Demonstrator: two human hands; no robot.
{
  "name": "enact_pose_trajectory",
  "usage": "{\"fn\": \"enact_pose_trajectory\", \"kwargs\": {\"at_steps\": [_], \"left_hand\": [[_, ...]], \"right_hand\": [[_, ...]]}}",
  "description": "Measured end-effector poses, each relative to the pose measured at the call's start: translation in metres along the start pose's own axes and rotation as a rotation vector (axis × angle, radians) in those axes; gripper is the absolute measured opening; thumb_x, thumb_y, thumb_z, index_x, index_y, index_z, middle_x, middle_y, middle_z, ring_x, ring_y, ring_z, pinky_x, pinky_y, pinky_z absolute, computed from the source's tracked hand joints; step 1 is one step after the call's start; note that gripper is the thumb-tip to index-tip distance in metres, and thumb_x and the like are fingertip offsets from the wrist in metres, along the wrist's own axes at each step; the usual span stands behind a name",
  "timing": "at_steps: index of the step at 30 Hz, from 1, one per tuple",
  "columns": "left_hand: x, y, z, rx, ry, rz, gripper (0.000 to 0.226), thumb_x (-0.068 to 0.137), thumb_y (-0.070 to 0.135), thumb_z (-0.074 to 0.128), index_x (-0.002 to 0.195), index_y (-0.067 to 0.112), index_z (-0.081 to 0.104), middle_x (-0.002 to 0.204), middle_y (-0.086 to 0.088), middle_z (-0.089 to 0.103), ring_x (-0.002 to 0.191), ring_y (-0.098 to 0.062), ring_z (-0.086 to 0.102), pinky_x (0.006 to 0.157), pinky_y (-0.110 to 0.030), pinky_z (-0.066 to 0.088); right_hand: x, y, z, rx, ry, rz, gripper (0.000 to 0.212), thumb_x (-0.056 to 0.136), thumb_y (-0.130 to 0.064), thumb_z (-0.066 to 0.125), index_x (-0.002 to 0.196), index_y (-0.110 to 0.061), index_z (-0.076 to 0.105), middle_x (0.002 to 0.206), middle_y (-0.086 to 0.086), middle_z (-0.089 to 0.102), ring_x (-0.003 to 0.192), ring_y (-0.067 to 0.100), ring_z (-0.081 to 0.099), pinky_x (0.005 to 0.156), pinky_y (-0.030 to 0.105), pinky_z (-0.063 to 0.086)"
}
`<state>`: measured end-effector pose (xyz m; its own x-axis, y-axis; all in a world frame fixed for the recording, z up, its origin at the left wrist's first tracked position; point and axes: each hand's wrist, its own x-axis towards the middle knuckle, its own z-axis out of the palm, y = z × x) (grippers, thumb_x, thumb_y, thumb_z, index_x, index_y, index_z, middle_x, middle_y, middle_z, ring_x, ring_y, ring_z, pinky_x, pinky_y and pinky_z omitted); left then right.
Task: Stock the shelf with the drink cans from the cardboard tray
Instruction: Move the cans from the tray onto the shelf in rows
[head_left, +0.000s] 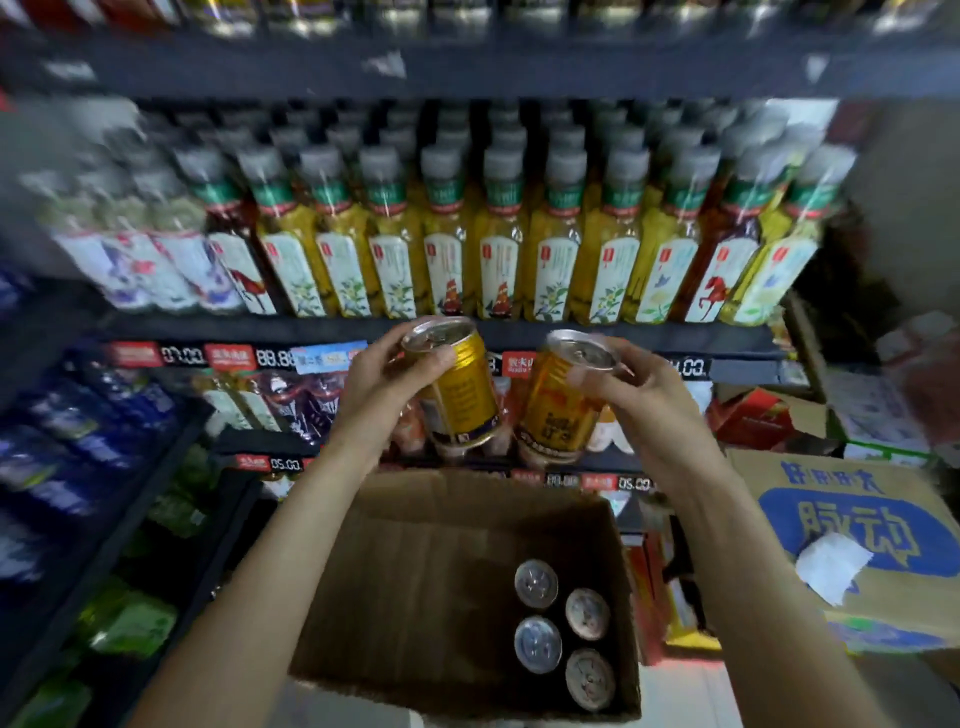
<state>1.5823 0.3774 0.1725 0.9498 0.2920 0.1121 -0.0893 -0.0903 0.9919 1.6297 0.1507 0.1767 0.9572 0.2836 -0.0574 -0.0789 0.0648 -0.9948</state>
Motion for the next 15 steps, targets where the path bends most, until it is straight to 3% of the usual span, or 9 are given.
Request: {"fn": "enact_pose_trajectory", "kwargs": {"at_steps": [2, 4, 8, 11, 15], "left_hand": [[0.006, 0.031, -0.006, 0.020, 0.025, 0.056, 0.046, 0.054, 0.046, 0.076, 0.096, 0.031, 0.067, 0.090, 0.018, 0.071, 0.091, -0.001, 0.064, 0.072, -0.013, 0.047], [0.012, 0.062, -0.012, 0.093, 0.065, 0.136, 0.051, 0.050, 0.054, 0.078, 0.094, 0.032, 0.066, 0.093, 0.017, 0.068, 0.092, -0.003, 0.063, 0.074, -0.016, 0.047], [0.025, 0.121, -0.021, 0.271, 0.183, 0.365, 0.050, 0.046, 0.064, 0.070, 0.084, 0.034, 0.056, 0.083, 0.016, 0.064, 0.077, 0.004, 0.059, 0.069, -0.018, 0.045], [0.037, 0.160, -0.025, 0.351, 0.269, 0.489, 0.050, 0.047, 0.068, 0.068, 0.082, 0.037, 0.050, 0.089, 0.013, 0.063, 0.085, -0.006, 0.062, 0.074, -0.030, 0.051], [0.057, 0.200, -0.023, 0.451, 0.352, 0.628, 0.048, 0.054, 0.068, 0.070, 0.086, 0.038, 0.049, 0.094, 0.013, 0.061, 0.090, -0.008, 0.059, 0.073, -0.027, 0.048]], "right_hand": [[0.002, -0.031, 0.007, 0.015, -0.080, -0.067, 0.055, 0.057, -0.025, 0.083, 0.109, -0.017, 0.066, 0.099, -0.001, 0.072, 0.092, 0.014, 0.067, 0.069, 0.019, 0.050], [0.004, -0.060, 0.013, 0.009, -0.149, -0.151, 0.051, 0.056, -0.031, 0.083, 0.105, -0.024, 0.069, 0.102, -0.003, 0.072, 0.096, 0.014, 0.067, 0.077, 0.025, 0.049], [0.012, -0.115, 0.024, 0.012, -0.227, -0.310, 0.061, 0.045, -0.045, 0.084, 0.103, -0.030, 0.070, 0.103, -0.003, 0.072, 0.095, 0.012, 0.067, 0.074, 0.022, 0.052], [0.019, -0.154, 0.029, -0.012, -0.223, -0.388, 0.046, 0.064, -0.036, 0.072, 0.108, -0.023, 0.067, 0.100, -0.001, 0.071, 0.092, 0.013, 0.067, 0.071, 0.021, 0.050], [0.033, -0.199, 0.039, -0.063, -0.145, -0.503, 0.043, 0.070, -0.038, 0.073, 0.109, -0.021, 0.066, 0.096, -0.005, 0.072, 0.090, 0.008, 0.067, 0.069, 0.019, 0.050]]}}
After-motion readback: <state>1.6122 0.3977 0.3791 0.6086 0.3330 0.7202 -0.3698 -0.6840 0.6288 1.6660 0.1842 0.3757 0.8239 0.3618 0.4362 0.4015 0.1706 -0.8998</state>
